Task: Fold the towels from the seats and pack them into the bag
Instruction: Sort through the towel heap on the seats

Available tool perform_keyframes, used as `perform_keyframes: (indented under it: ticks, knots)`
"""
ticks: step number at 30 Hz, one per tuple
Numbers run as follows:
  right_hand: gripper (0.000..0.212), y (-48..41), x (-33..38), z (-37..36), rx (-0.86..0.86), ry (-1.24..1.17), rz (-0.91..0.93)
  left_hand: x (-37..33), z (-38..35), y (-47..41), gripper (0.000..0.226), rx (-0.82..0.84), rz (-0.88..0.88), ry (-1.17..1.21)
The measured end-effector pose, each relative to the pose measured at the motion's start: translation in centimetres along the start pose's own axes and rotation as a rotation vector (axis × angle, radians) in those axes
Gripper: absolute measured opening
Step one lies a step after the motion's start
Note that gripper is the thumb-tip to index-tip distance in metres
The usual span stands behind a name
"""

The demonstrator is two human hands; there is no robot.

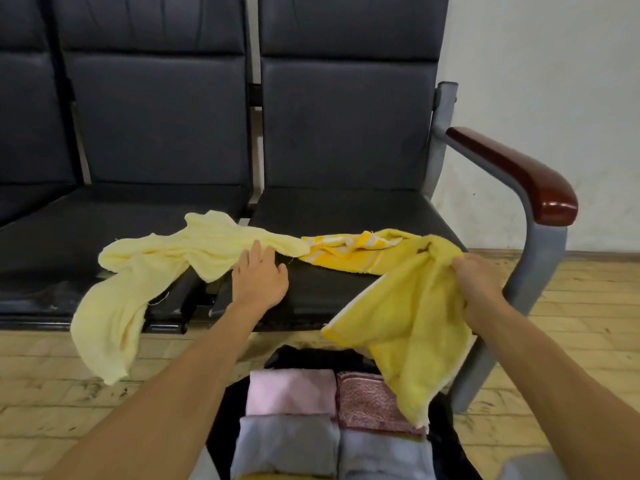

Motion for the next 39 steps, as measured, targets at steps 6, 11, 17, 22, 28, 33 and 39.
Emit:
perform_keyframes:
  ticks: [6, 11, 17, 22, 28, 33, 39]
  knots:
    - [0.042, -0.3, -1.8, -2.7, 0.241, -0.105, -0.158, -7.9, 1.5, 2.3, 0.027, -0.11, -0.264, 0.238]
    - [0.05, 1.3, -2.0, -2.8, 0.316, -0.143, -0.238, -12.4, -2.7, 4.7, 0.04, 0.165, -0.308, 0.256]
    - [0.054, 2.1, -2.2, -2.1, 0.372, -0.003, -0.211, -14.4, -4.0, 5.7, 0.019, 0.119, -0.36, 0.248]
    - [0.031, 2.1, -1.3, 0.0, 0.267, 0.351, 0.006, -14.1, -3.2, 6.3, 0.007, 0.097, -0.39, 0.322]
    - [0.041, 1.1, -0.5, 2.5, 0.064, 0.746, 0.237, -10.0, -0.9, 7.2, 0.019, 0.126, -0.22, 0.473]
    - [0.048, 1.1, -1.1, 3.8, 0.067, 0.783, 0.208, -9.0, -2.8, 9.2, 0.005, 0.319, -0.089, 0.728]
    - [0.039, 2.1, -0.5, 2.6, 0.128, 0.699, 0.234, -11.8, -6.5, 11.0, 0.032, 0.571, 0.075, 1.145]
Point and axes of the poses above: each hand's wrist, its own y-axis away from the middle knuckle, its own z-axis out of the back of the hand, x = y × z, the point moved 8 cm from there along -y, towards the middle knuckle, and after that the axes turned 10 degrees about -z, right-handed, at the moved point
